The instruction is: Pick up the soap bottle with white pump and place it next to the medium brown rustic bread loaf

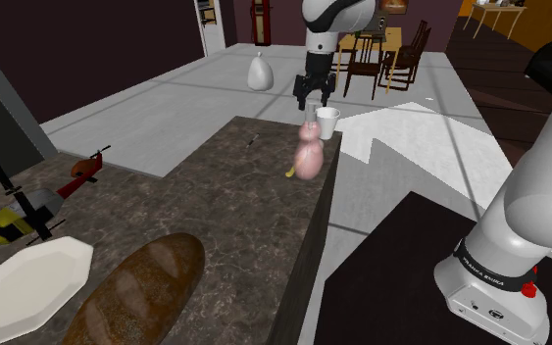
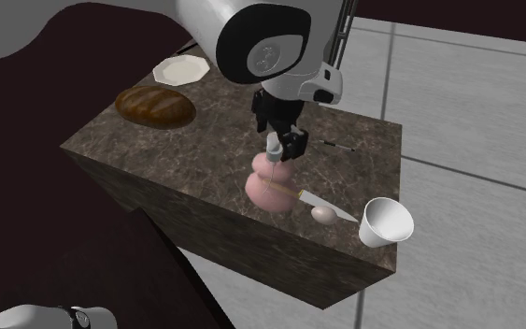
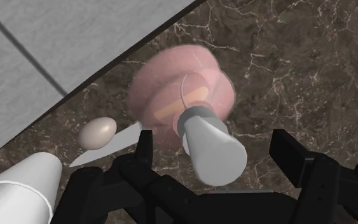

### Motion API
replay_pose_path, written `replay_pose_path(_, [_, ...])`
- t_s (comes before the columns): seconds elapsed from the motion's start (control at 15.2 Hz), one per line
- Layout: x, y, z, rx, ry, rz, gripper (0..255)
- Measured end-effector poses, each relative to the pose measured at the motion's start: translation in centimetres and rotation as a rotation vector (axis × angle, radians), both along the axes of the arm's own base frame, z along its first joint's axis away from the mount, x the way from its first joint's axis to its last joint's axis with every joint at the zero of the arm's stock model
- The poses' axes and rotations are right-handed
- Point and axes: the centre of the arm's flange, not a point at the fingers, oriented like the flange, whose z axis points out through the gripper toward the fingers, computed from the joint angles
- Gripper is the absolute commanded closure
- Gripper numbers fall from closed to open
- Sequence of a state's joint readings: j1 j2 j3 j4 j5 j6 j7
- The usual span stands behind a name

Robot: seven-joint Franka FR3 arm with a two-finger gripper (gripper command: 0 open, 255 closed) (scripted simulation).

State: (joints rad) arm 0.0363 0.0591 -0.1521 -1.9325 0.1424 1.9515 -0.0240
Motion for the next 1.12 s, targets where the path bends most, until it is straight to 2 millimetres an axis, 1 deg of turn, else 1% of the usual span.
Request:
replay_pose_path(0.13, [0.01, -0.01, -0.51, 0.000, 0.000, 0.000, 0])
replay_pose_path(0.46, [0.02, 0.04, -0.66, 0.000, 0.000, 0.000, 0])
replay_pose_path(0.53, [0.02, 0.04, -0.66, 0.000, 0.000, 0.000, 255])
replay_pose_path(1.12, [0.04, 0.01, -0.59, -0.001, -0.002, -0.001, 255])
